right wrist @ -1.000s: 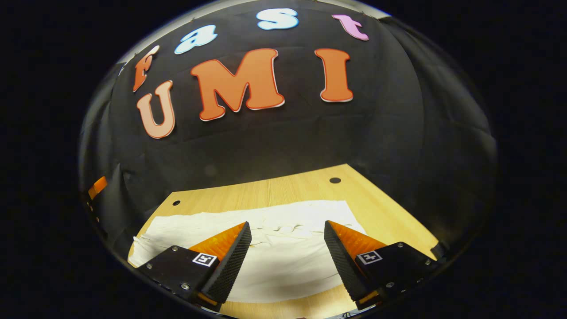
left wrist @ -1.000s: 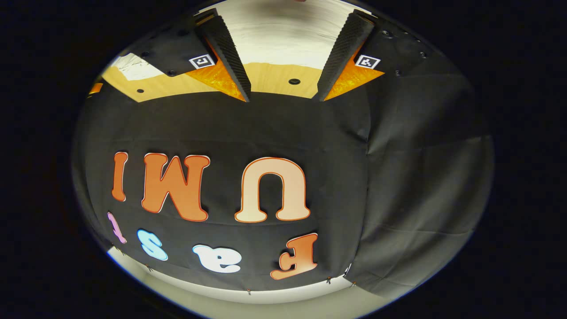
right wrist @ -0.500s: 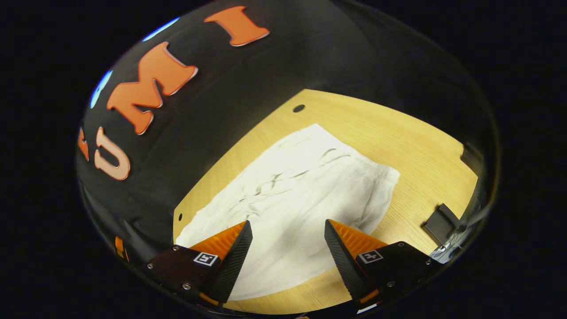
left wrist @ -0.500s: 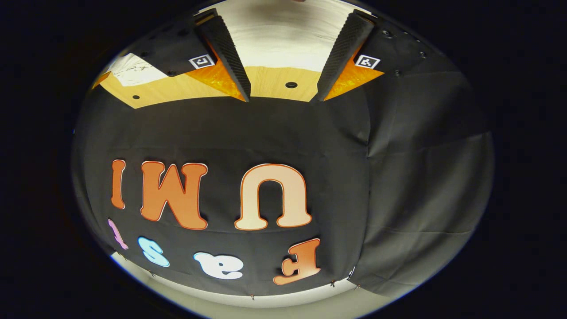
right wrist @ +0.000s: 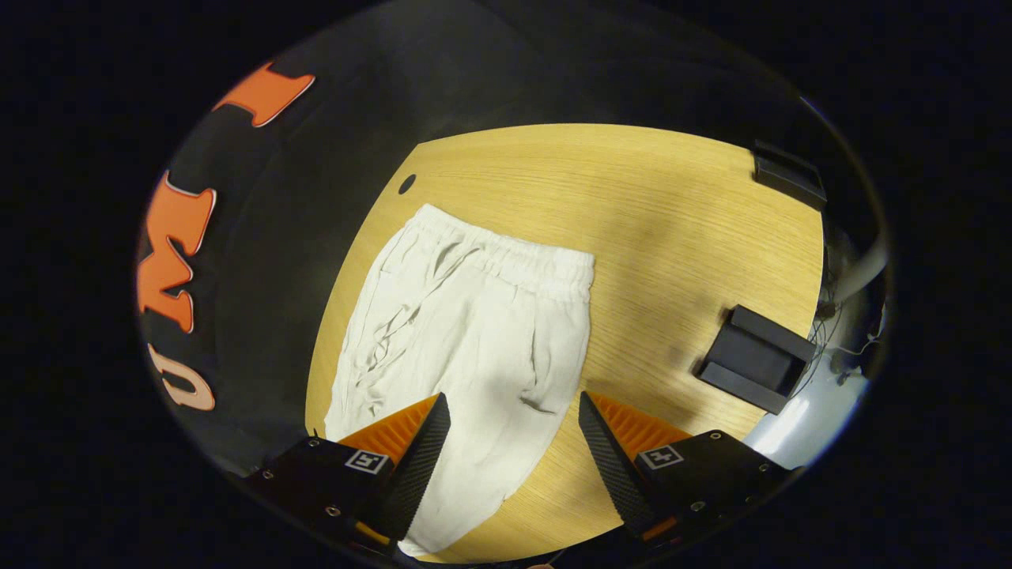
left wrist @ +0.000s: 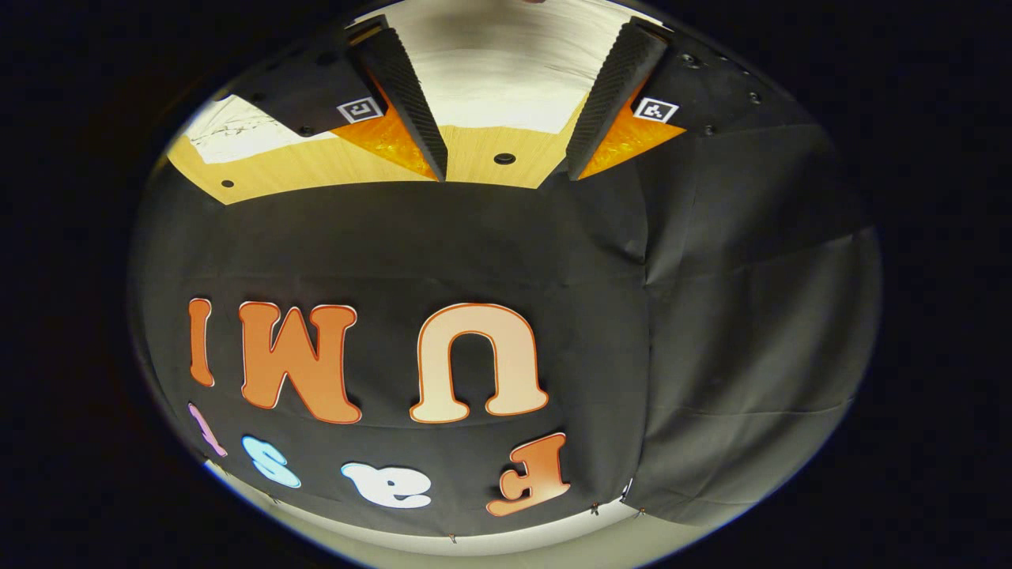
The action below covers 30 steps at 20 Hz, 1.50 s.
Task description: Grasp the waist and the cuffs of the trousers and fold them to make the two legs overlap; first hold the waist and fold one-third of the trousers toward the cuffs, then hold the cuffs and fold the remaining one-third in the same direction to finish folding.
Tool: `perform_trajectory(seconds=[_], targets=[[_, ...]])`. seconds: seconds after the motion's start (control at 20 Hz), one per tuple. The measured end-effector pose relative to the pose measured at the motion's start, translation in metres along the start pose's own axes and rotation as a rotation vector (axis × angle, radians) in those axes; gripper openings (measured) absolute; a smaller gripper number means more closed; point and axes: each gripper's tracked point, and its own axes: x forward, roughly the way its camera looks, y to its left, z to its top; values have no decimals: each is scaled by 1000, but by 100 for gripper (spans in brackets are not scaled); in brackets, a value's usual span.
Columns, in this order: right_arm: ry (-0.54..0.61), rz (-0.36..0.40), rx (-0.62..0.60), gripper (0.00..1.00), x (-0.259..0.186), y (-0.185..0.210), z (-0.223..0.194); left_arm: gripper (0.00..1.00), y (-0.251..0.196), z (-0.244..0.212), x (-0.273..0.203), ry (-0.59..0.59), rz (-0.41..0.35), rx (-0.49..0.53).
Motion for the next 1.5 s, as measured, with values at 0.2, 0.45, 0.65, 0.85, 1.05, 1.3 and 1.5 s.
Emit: perform_trajectory(seconds=[0.2,0.45,0.65,0.85,1.05,1.3,1.5], targets=[[17,-28,24,99,9,-15,4,99,4,-6,4,21,15,-11],[39,-20,58,98,21,-6,5,99,5,-7,6,25,23,-2],[54,-19,62,96,29,-1,5,99,7,-9,9,31,27,-6],[74,-38,85,62,43,-4,4,99,12,-13,9,42,33,-13],[81,-46,101,6,48,-9,3,99,20,-21,6,62,42,-13],[84,-63,50,1,48,-9,3,100,31,-52,-6,149,39,-77],[88,-56,69,1,47,-10,3,99,54,-97,-23,279,85,-245]])
